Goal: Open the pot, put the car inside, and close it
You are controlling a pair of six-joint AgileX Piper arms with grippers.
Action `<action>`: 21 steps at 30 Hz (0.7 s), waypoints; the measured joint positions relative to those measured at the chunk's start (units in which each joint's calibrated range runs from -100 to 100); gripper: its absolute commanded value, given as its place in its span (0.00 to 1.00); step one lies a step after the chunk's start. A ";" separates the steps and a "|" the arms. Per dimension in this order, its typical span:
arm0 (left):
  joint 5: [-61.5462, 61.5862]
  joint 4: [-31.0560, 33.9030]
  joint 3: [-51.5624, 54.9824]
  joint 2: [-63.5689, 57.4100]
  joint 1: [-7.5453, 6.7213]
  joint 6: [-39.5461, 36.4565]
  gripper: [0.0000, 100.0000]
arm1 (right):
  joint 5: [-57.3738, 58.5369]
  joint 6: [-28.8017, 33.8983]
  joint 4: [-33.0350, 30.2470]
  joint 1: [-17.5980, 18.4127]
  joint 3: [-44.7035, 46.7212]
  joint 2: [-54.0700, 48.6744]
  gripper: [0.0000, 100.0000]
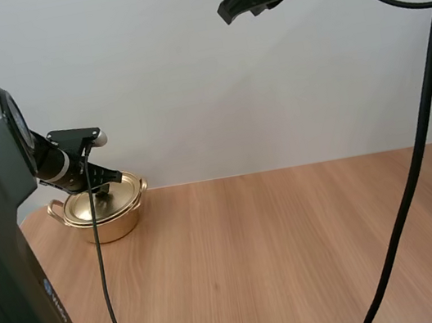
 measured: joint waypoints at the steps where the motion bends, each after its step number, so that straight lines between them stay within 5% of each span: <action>1: 0.00 -0.30 0.00 0.00 0.00 0.00 0.27 | 0.00 0.00 0.00 0.00 0.00 0.00 0.00; 5: 0.40 -0.39 0.00 0.00 0.00 0.00 0.67 | 0.00 0.00 0.00 0.00 0.00 0.00 0.00; 9: 0.70 -0.39 0.00 0.00 0.00 -0.85 0.94 | 0.00 0.00 0.00 0.00 0.00 0.00 0.00; 21: 6.29 -4.52 -0.70 -9.64 0.00 -0.38 0.98 | -1.16 0.22 -1.29 0.00 0.00 0.00 0.00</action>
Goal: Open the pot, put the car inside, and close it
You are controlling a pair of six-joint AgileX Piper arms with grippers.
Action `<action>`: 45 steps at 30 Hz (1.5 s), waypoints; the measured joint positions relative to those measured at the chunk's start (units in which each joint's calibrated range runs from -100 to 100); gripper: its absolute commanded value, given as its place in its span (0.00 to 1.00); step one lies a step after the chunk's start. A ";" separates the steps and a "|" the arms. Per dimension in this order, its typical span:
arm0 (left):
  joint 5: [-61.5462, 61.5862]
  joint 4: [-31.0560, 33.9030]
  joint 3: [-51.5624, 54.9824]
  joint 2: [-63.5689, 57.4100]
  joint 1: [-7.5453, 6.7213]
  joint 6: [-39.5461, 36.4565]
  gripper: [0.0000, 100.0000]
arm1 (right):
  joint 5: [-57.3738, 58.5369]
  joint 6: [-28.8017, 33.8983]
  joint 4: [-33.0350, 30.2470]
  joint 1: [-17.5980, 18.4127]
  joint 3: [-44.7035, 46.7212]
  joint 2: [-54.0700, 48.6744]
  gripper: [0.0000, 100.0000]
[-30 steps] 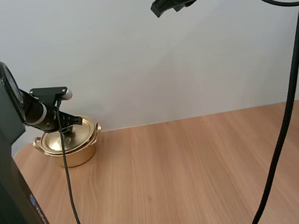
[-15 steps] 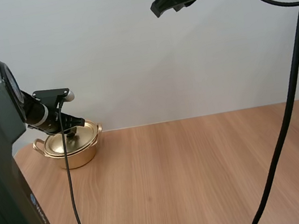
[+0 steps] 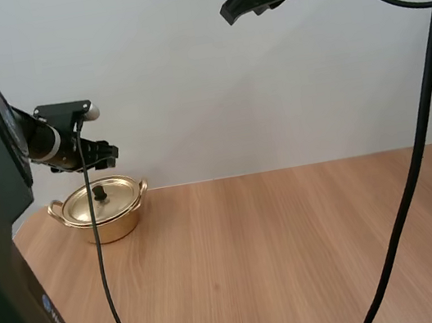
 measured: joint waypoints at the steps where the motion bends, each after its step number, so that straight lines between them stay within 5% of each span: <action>1: 1.95 -1.83 0.00 -1.97 0.00 1.27 0.98 | -0.42 0.27 0.00 0.00 0.00 0.00 0.00; 9: 14.09 -15.29 4.06 -17.53 0.00 8.54 0.98 | -4.55 1.14 0.10 0.00 0.15 -0.01 0.00; 16: 4.17 -26.18 14.77 -31.45 0.00 8.54 0.98 | -17.22 1.14 -1.42 0.00 5.82 -3.14 0.00; 33: -13.74 -25.08 41.73 -57.97 0.00 5.87 0.98 | -52.76 1.14 -2.53 0.00 32.67 -12.00 0.00; 37: -21.18 -22.57 52.25 -72.18 -4.52 2.06 0.98 | -67.06 3.51 -2.53 0.00 47.78 -21.61 0.00; 45: -42.16 -14.79 66.18 -87.93 -13.57 2.63 0.98 | -57.62 14.92 1.52 -5.20 64.45 -34.04 0.00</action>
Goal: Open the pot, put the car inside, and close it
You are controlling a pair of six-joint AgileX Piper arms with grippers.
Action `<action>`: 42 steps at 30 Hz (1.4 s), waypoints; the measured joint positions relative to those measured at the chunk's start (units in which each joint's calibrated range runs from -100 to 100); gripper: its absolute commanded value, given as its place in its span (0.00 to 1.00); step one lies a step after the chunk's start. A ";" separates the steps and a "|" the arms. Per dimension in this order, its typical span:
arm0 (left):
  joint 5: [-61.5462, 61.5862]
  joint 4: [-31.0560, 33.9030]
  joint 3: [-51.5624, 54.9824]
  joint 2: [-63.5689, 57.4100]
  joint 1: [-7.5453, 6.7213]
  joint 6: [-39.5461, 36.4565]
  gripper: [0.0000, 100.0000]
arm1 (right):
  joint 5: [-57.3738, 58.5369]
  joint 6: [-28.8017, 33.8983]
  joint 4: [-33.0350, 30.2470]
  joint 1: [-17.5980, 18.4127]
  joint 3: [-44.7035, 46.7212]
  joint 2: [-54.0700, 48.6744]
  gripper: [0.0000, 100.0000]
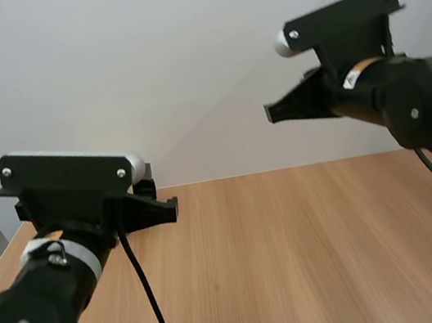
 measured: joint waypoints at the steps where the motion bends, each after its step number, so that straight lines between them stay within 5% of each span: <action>1: -2.89 -0.26 1.96 -1.97 -0.76 0.67 0.98 | 3.29 0.90 -0.25 -0.87 1.65 -1.25 0.00; 6: -15.98 -3.93 10.72 -9.20 -2.98 5.70 0.98 | 13.08 1.82 -5.35 -2.33 4.63 -7.83 0.00; 12: -21.39 -3.59 17.20 -13.07 -3.27 6.33 0.98 | 10.44 1.84 -5.75 -3.64 4.63 -17.51 0.00; 20: -20.48 -11.31 17.20 -13.58 -1.82 7.23 0.98 | 14.50 1.62 -2.53 -3.90 7.39 -19.32 0.00; 27: -7.77 -6.83 17.20 -13.64 -0.66 4.70 0.98 | 23.56 0.97 -2.03 -3.90 16.55 -20.92 0.00; 42: -11.07 -3.84 17.20 -16.06 -0.66 4.15 0.98 | 3.68 3.93 -4.49 -2.58 31.12 -21.35 0.00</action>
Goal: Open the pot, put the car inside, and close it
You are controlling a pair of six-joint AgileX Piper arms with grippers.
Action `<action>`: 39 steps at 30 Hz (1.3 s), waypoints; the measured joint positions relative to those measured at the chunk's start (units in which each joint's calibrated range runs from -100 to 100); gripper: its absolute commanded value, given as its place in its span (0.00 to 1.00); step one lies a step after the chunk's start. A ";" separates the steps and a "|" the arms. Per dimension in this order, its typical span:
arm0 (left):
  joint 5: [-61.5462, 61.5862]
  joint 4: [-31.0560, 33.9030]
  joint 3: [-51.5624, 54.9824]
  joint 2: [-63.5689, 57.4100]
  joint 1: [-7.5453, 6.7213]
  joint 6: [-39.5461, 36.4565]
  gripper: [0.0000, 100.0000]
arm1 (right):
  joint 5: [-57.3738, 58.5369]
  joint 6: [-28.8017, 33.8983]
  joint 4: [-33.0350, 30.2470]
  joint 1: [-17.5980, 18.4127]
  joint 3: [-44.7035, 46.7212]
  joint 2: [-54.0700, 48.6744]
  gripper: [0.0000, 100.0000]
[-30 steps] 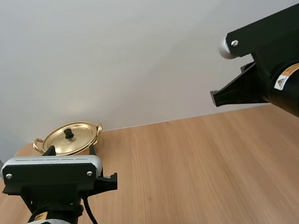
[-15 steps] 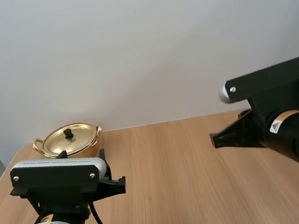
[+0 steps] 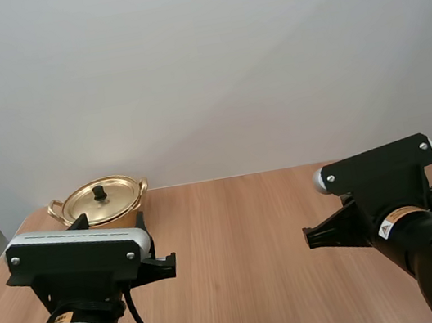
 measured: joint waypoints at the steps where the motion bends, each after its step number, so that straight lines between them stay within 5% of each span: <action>1: 0.00 0.00 0.00 0.00 0.00 0.00 0.98 | -1.47 0.80 0.45 0.56 0.81 0.00 0.00; 9: 0.00 0.00 0.00 0.00 0.00 0.00 0.98 | -3.65 2.40 4.53 3.71 1.89 0.00 0.00; 39: 0.18 0.00 0.00 0.00 0.00 0.00 0.98 | -3.53 4.39 2.46 2.66 14.20 -16.83 0.00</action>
